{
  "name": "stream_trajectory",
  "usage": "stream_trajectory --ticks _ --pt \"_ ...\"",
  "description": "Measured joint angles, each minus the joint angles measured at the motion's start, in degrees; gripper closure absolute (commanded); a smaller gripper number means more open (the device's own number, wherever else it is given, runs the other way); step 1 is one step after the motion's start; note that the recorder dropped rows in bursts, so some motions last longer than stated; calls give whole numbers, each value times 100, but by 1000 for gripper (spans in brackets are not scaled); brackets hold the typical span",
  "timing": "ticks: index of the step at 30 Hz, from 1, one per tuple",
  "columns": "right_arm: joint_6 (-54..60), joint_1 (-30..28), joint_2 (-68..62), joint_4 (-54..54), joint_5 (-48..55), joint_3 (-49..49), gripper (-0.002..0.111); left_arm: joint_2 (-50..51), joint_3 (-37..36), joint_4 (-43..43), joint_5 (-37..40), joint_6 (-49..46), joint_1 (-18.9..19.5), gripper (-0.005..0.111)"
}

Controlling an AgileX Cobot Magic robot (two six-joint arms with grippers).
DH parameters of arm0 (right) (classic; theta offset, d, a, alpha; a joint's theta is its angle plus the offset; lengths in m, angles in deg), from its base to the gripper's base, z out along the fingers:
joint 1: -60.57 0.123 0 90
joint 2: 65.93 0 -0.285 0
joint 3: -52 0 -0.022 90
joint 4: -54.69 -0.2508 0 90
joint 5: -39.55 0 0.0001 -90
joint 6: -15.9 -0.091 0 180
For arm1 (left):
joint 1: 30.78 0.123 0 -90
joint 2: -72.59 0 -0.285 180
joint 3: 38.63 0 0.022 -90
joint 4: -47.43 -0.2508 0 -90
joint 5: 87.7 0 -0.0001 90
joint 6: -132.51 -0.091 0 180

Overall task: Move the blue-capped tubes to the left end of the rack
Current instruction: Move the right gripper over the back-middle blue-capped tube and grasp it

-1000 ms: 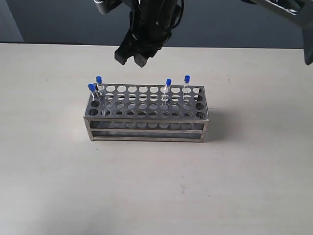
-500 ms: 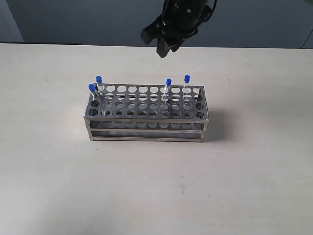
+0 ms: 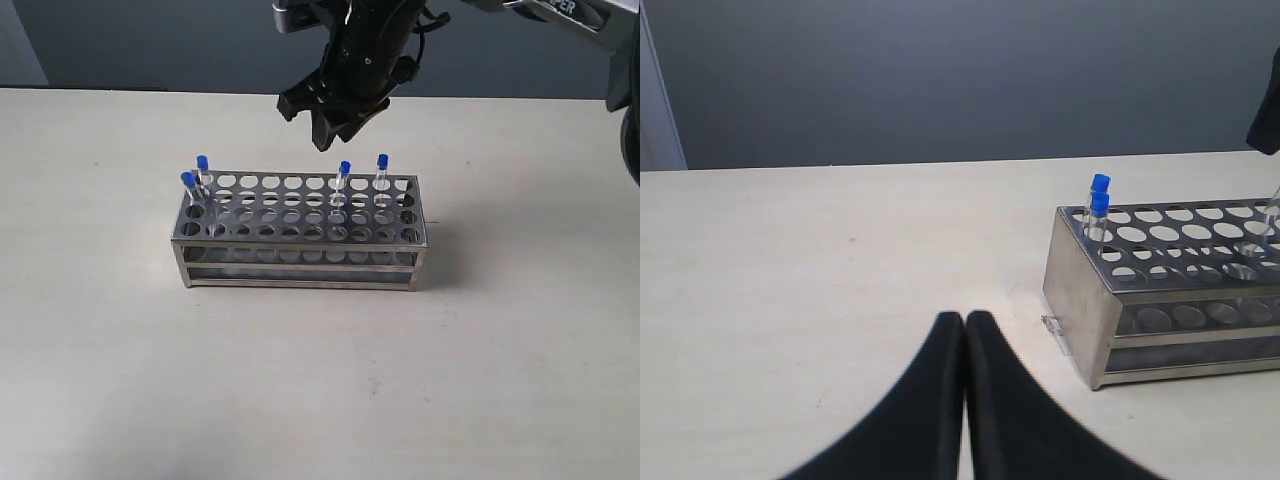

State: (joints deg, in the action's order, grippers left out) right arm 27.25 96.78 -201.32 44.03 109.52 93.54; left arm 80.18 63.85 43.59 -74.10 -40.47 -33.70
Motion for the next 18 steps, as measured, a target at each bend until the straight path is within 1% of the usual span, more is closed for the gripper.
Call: stream_trajectory --ticks 5,8,18 --pt "-87 0 246 55 10 -591 73 0 0 0 0 0 0 106" --pt "-87 0 327 220 22 -623 73 0 0 0 0 0 0 106" --pt "-75 0 97 153 22 -633 73 0 0 0 0 0 0 106"
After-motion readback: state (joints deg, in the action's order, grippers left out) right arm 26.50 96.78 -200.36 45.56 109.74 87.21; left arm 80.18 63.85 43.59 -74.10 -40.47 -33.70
